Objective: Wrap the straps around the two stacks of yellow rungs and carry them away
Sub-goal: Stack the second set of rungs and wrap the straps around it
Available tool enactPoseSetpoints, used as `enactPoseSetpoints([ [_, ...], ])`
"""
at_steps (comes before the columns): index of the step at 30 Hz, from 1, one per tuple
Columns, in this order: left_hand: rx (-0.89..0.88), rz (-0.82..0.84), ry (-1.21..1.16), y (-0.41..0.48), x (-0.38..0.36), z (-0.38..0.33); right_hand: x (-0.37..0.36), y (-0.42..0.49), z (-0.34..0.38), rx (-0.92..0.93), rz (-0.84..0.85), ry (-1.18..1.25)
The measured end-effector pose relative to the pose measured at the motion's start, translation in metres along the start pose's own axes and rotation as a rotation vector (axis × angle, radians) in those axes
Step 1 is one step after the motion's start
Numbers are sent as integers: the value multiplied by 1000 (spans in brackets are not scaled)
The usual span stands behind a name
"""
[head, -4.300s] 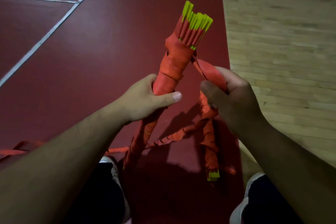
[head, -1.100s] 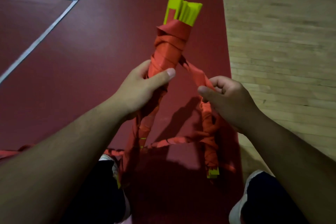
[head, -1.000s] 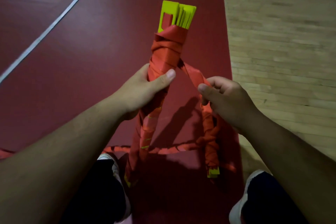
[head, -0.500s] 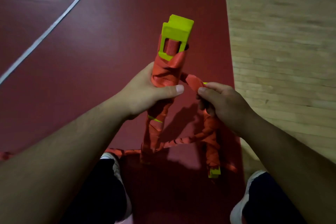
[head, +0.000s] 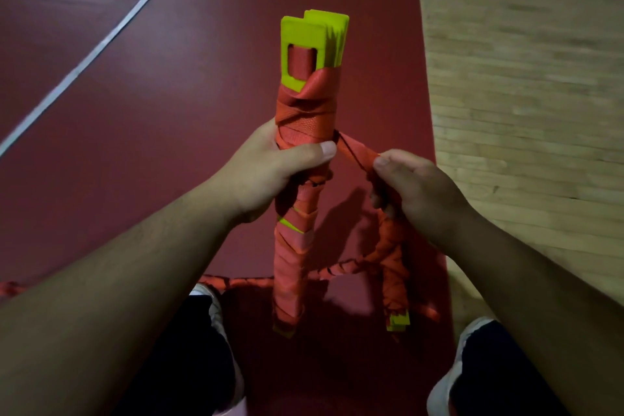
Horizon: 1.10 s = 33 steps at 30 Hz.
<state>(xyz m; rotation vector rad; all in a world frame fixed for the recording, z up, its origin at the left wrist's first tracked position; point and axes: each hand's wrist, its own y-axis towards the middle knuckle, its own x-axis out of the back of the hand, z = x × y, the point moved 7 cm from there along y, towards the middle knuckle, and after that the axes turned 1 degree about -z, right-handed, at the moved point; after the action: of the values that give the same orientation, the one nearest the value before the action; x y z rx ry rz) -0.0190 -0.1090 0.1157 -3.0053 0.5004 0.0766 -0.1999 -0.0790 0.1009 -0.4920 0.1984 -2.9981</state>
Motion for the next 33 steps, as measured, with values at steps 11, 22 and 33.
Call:
enactPoseSetpoints([
  [11, -1, -2, 2, -1, 3, -2, 5, -3, 4, 41, -7, 170],
  [22, -2, -3, 4, 0, 5, -1, -1, -3, 2, 83, 7, -139],
  [33, 6, 86, -122, -7, -3, -10, 2, 2, -3, -90, -53, 360],
])
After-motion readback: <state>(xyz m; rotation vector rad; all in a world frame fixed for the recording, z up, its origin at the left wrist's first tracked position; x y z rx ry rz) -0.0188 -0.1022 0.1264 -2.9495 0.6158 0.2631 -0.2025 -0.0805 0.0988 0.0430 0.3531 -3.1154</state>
